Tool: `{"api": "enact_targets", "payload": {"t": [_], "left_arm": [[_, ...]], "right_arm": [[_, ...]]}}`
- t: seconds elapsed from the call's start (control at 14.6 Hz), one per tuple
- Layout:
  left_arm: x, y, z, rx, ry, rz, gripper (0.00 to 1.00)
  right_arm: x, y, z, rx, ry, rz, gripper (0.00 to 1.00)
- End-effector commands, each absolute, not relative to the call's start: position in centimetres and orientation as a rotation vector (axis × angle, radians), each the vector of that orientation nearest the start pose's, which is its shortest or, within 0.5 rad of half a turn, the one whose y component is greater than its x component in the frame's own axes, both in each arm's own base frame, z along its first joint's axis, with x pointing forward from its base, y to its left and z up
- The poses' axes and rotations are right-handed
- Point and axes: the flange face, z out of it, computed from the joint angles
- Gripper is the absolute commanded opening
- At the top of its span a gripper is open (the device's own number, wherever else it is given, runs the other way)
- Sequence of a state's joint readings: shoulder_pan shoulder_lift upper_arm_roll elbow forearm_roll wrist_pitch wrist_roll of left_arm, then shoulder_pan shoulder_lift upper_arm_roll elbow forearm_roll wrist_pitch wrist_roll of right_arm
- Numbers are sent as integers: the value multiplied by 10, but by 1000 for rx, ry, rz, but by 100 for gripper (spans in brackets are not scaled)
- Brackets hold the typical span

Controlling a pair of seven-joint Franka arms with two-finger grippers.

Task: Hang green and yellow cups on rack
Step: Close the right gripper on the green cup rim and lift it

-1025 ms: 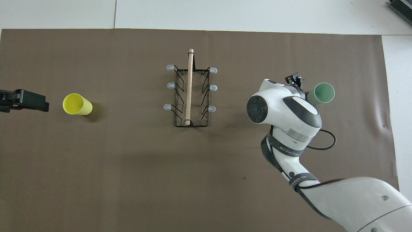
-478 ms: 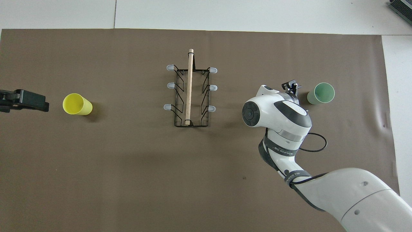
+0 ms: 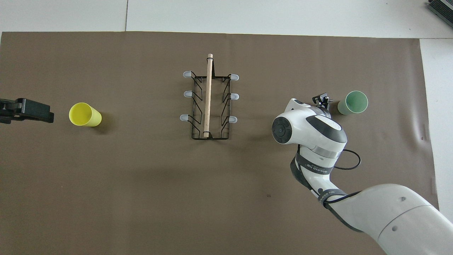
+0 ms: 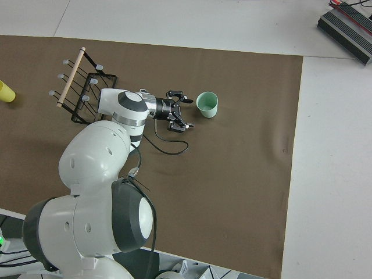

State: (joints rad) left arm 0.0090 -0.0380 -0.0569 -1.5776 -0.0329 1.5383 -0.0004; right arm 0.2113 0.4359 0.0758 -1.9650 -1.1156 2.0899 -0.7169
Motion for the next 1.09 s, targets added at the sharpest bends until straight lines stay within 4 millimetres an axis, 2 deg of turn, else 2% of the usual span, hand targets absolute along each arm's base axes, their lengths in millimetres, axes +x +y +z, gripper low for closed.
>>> {"api": "enact_targets", "payload": {"t": [0.0,0.48,0.62,1.03], "left_arm": [[532,-28,639,-3172,77,13,100],[532,-28,639,-3172,77,13,100],[531,-29,639,-3172,79,13,100],[532,-28,639,-3172,77,13,100]], "right_arm": [[583,121,246,1489,1794,-500,100],[578,105,237,1342,1816,-521,100],[580,96,238,1316,1811,-523,100],[582,85,237,1246,1812,-528,100]]}}
